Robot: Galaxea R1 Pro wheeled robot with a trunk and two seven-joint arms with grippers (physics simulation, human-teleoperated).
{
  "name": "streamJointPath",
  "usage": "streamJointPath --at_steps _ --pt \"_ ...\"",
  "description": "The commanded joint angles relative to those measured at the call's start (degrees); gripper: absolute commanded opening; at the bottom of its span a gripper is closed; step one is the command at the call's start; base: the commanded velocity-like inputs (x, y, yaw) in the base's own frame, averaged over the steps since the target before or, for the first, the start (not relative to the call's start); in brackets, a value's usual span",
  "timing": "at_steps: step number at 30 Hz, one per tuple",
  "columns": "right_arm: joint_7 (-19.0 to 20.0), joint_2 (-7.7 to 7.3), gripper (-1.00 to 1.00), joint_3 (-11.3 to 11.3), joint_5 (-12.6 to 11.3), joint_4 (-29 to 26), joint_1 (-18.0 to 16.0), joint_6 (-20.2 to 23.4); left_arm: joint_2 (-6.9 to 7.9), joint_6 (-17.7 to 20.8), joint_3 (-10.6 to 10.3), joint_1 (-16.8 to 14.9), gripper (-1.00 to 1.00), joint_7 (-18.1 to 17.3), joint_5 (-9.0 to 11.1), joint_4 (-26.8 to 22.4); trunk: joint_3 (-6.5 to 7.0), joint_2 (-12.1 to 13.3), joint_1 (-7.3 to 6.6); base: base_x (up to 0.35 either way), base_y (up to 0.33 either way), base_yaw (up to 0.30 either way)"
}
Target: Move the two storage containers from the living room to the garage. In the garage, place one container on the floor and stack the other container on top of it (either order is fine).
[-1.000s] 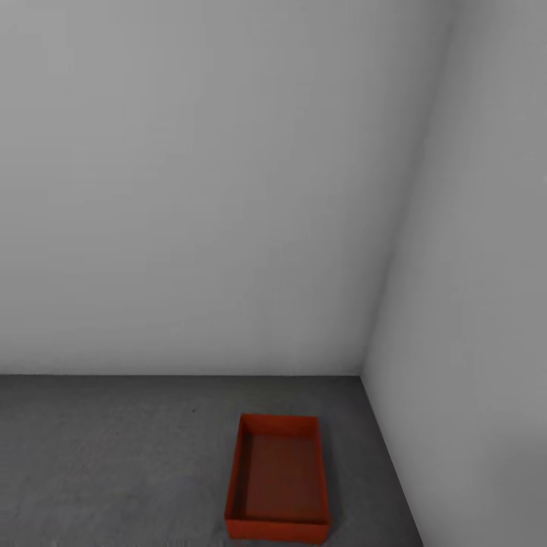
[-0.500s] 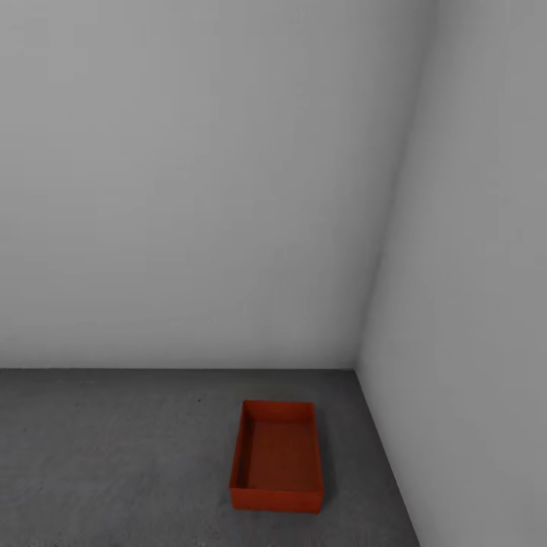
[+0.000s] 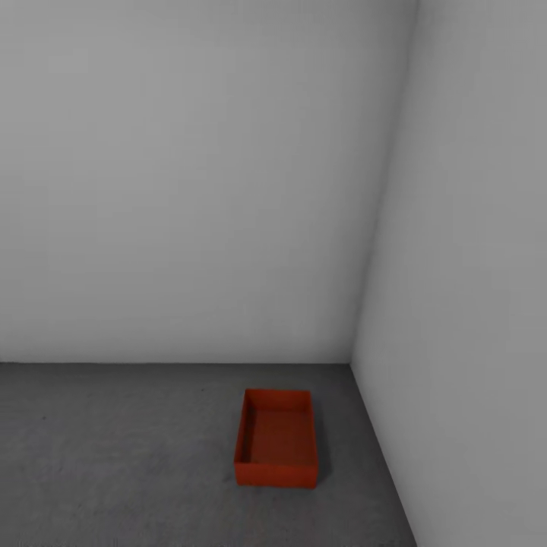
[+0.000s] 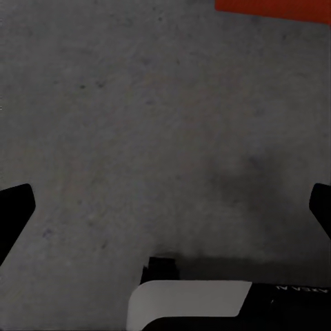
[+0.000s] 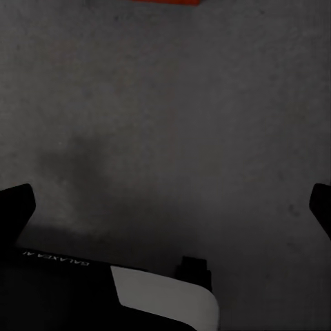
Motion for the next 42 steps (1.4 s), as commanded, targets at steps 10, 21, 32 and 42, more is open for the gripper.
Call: streamJointPath --at_steps 10,21,32,42 --pt "0.2 -0.02 1.0 -0.5 0.6 0.1 0.0 -0.2 0.0 -0.4 0.1 -0.1 1.0 -0.3 0.5 0.3 2.66 4.0 -2.23 -0.337 0.0 0.0" --pt "0.2 -0.02 1.0 -0.5 0.6 0.1 0.0 -0.2 0.0 -0.4 0.0 -0.1 1.0 -0.3 0.5 0.3 5.53 8.4 -4.65 -0.337 0.0 0.0" --pt "0.2 -0.02 1.0 -0.5 0.6 0.1 0.0 -0.2 -0.02 -0.4 0.1 -0.1 1.0 -0.3 0.5 0.3 7.55 12.8 -7.06 -0.337 0.0 0.0" --pt "0.2 -0.02 1.0 -0.5 0.6 0.1 0.0 -0.2 0.0 -0.4 0.0 -0.1 1.0 -0.3 0.5 0.3 9.34 16.8 -9.26 -0.337 0.0 0.0"
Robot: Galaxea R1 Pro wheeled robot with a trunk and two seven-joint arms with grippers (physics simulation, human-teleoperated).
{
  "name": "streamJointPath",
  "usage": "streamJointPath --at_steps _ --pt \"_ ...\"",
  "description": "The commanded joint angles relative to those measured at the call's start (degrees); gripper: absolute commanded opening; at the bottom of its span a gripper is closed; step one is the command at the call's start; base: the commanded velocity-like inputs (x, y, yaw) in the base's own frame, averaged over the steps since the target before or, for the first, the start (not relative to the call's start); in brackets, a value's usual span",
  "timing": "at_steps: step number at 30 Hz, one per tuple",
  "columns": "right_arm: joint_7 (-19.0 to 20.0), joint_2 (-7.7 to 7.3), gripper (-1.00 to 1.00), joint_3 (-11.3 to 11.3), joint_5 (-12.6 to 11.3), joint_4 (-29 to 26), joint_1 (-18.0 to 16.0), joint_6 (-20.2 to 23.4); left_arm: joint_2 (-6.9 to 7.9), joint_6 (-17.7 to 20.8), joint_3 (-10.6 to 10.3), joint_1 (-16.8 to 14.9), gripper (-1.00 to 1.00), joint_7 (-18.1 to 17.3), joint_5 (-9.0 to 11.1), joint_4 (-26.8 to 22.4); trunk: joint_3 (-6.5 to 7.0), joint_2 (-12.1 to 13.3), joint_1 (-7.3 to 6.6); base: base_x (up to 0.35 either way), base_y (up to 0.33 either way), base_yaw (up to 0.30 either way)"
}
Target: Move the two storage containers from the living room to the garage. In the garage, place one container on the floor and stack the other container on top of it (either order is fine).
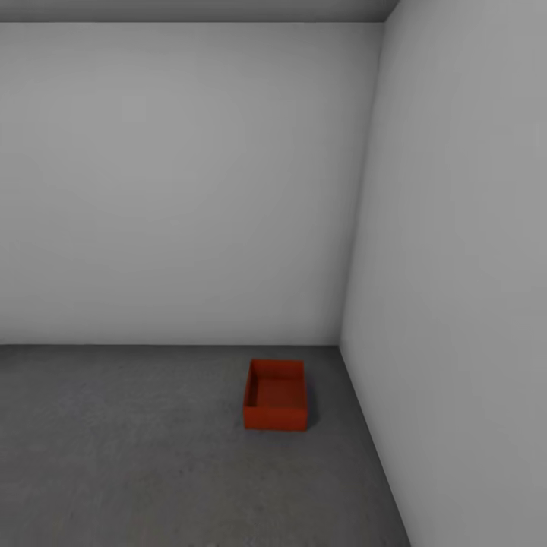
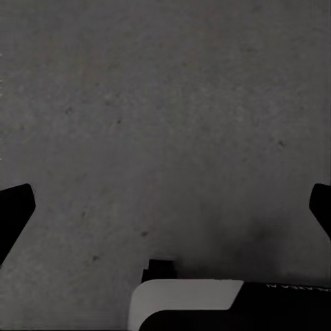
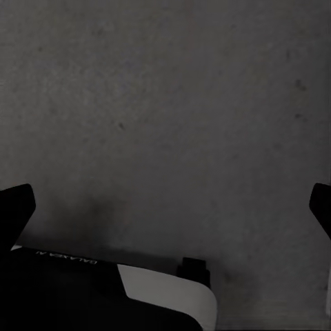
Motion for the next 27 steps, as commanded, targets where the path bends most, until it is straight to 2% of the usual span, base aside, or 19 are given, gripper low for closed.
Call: streamJointPath --at_steps 1,20,23,27 --pt "0.2 -0.02 1.0 -0.5 0.6 0.1 -0.1 -0.2 -0.02 -0.4 0.1 -0.1 1.0 -0.3 0.5 0.3 0.08 0.3 -0.24 -0.336 0.0 0.0" --pt "0.2 -0.02 1.0 -0.5 0.6 0.1 -0.1 -0.2 -0.17 -0.3 0.1 -0.1 1.0 -0.3 0.5 0.3 3.49 7.9 -4.41 -0.327 0.0 0.0" --pt "0.2 -0.02 1.0 -0.5 0.7 0.1 -0.1 -0.2 -0.23 -0.2 0.1 -0.1 1.0 -0.4 0.5 0.3 4.03 9.1 -5.07 -0.11 0.0 0.0" --pt "0.2 -0.02 1.0 -0.5 0.7 0.1 -0.1 -0.2 -0.24 0.0 0.1 -0.1 1.0 -0.8 0.5 0.3 4.03 9.1 -5.07 -0.028 0.0 0.0"
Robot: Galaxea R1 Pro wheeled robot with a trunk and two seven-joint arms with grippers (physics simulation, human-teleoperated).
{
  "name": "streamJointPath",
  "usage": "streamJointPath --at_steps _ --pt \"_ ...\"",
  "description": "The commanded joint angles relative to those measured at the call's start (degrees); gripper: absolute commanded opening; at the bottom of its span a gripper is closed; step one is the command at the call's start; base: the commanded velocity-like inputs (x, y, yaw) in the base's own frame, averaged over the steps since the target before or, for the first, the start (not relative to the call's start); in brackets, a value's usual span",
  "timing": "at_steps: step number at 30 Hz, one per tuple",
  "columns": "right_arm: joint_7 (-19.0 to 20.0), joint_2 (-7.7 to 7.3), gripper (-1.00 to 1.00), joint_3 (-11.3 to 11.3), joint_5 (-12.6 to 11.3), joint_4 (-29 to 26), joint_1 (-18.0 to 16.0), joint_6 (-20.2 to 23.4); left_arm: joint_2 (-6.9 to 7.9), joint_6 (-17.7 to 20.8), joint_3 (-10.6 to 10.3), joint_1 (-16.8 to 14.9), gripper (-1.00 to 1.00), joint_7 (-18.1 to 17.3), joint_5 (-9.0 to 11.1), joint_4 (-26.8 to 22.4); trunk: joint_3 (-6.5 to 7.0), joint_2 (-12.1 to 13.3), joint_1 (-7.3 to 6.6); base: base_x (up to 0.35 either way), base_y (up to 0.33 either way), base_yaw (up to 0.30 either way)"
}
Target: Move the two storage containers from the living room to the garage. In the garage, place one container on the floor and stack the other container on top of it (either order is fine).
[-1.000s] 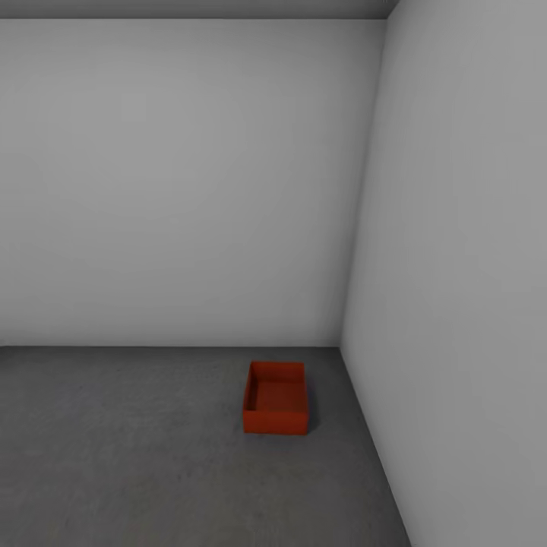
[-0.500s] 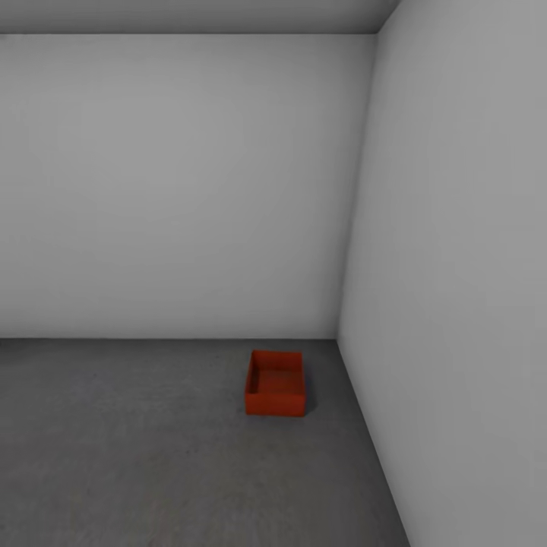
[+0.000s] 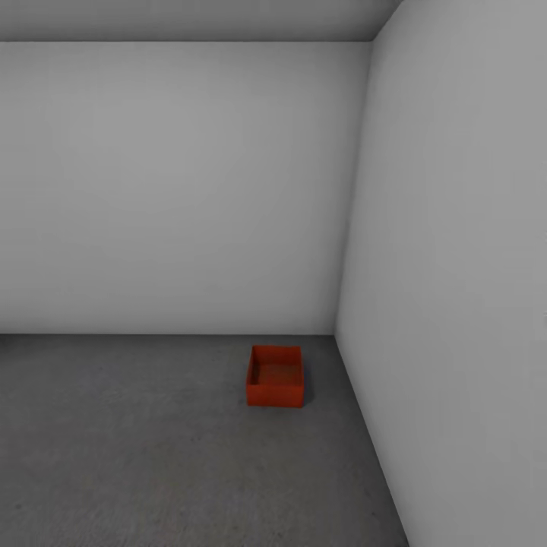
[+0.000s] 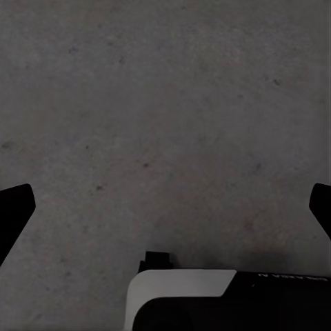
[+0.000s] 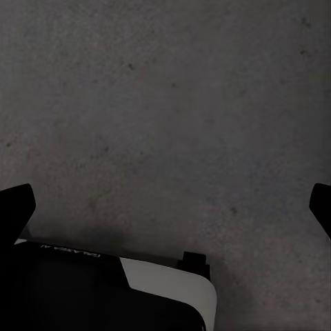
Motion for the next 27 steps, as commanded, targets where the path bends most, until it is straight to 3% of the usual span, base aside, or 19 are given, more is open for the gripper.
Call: streamJointPath --at_steps 1,20,27 --pt "0.2 -0.01 1.0 -0.5 0.6 0.1 -0.1 -0.2 -0.01 -0.4 0.1 -0.1 1.0 -0.4 0.5 0.3 -0.13 -0.1 0.03 -0.011 0.0 0.0" --pt "0.2 -0.01 1.0 -0.5 1.3 0.1 -0.1 -0.2 0.11 -0.5 0.1 -0.2 1.0 0.0 0.5 0.3 0.87 -0.1 0.03 -0.004 0.0 0.0" --pt "0.2 -0.01 1.0 -0.5 1.5 0.1 -0.1 -0.2 0.14 -0.6 0.1 -0.1 1.0 0.1 0.5 0.4 0.92 -0.1 0.03 -0.261 0.0 0.0"
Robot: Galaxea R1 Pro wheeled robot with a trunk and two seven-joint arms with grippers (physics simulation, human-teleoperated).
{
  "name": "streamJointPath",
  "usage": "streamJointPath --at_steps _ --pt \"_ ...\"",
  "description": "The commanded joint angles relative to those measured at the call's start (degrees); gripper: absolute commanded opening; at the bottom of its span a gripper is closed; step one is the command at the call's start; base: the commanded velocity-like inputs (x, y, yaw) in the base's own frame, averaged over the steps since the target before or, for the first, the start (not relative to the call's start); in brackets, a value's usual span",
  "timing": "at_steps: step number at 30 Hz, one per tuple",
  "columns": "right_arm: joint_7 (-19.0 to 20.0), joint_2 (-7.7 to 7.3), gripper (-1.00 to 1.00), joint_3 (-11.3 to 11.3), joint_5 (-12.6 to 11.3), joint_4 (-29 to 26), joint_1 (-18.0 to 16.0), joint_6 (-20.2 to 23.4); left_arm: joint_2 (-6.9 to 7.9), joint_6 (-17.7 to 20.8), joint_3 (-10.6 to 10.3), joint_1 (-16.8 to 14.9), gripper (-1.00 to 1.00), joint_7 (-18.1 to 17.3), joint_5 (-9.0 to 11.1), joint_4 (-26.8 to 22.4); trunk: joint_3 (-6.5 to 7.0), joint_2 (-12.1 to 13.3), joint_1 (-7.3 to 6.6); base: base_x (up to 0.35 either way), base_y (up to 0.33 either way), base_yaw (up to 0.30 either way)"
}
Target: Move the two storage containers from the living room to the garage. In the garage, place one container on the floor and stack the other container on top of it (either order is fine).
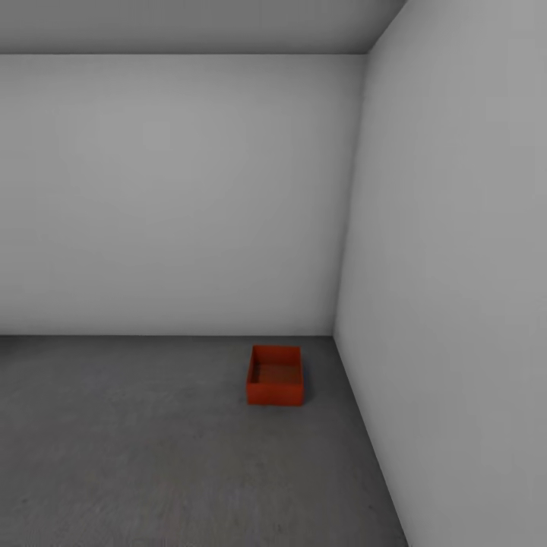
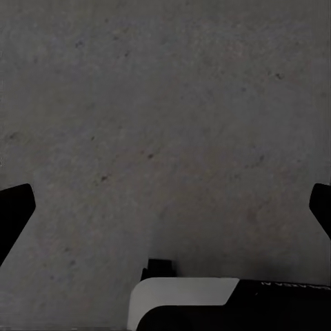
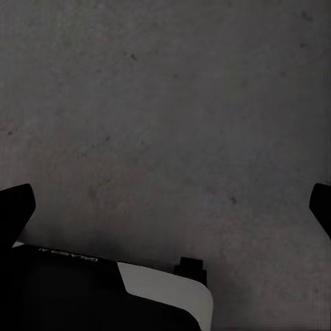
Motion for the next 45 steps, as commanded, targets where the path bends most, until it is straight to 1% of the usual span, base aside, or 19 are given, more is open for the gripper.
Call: streamJointPath --at_steps 1,10,21,29,40,45 --pt "0.2 -0.02 1.0 -0.5 0.6 0.1 0.0 -0.2 0.01 -0.4 0.1 -0.1 1.0 -0.3 0.5 0.4 -0.06 -0.1 -0.01 -0.329 0.0 0.0" --pt "0.2 -0.02 1.0 -0.5 0.6 0.1 0.0 -0.2 -0.02 -0.4 0.1 -0.1 1.0 -0.3 0.5 0.6 -0.08 -0.1 -0.01 -0.336 0.0 0.0" --pt "0.2 -0.02 1.0 -0.5 0.6 0.1 0.0 -0.2 -0.03 -0.4 0.1 -0.1 1.0 -0.2 0.5 0.6 -0.96 -0.1 -0.01 -0.338 0.0 0.0" --pt "0.2 -0.02 1.0 -0.5 0.6 0.1 0.0 -0.2 0.05 -0.4 0.1 -0.1 1.0 -0.2 0.5 0.6 -1.34 -0.1 -0.01 -0.061 0.0 0.0" --pt "0.2 -0.02 1.0 -0.5 0.6 0.1 0.0 -0.2 0.05 -0.4 0.1 -0.1 1.0 -0.2 0.5 0.6 -1.35 -0.1 -0.01 -0.312 0.0 0.0" --pt "0.2 -0.02 1.0 -0.5 0.6 0.1 0.0 -0.2 0.05 -0.4 0.1 -0.1 1.0 -0.2 0.5 0.6 -1.35 -0.1 -0.01 -0.119 0.0 -0.004"
